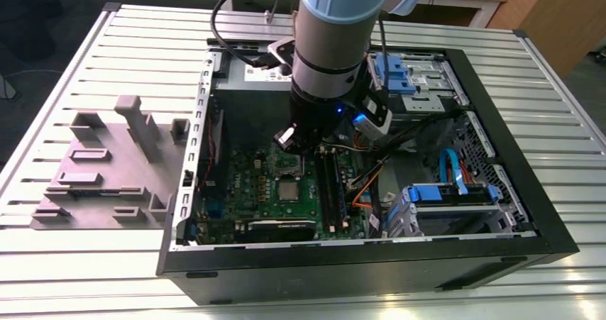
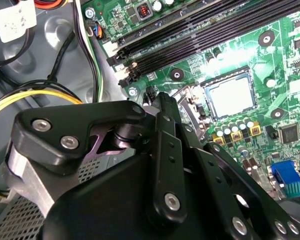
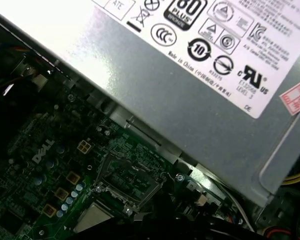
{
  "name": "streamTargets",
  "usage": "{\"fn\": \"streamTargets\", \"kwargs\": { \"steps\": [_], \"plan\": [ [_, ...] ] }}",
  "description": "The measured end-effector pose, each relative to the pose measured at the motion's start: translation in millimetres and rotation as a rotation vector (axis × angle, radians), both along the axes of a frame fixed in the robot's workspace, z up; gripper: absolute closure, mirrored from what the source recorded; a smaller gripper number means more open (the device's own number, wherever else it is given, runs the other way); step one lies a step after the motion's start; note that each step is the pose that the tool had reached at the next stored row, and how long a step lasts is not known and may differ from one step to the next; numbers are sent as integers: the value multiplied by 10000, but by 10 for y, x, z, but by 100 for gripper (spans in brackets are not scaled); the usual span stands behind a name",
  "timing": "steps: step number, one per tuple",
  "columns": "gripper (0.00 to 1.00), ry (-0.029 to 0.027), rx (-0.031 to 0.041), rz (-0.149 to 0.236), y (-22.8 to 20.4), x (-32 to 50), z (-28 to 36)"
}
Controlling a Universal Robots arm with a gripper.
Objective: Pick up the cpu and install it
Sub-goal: 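Close the cpu cover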
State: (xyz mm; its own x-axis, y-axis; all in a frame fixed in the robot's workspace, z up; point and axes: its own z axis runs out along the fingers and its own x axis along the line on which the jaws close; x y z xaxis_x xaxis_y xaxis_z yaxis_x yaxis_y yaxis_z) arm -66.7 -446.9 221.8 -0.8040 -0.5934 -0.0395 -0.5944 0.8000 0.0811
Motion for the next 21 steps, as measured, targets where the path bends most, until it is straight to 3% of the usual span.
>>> {"fn": "streamTargets", "kwargs": {
  "steps": [4, 9, 15, 21],
  "plan": [
    [90, 10, 48, -1, 0, 0, 44],
    [90, 13, 70, 0, 0, 1, 48],
    [90, 169, 72, 0, 1, 8, 103],
    [90, 178, 68, -1, 0, 8, 104]
  ]
}}
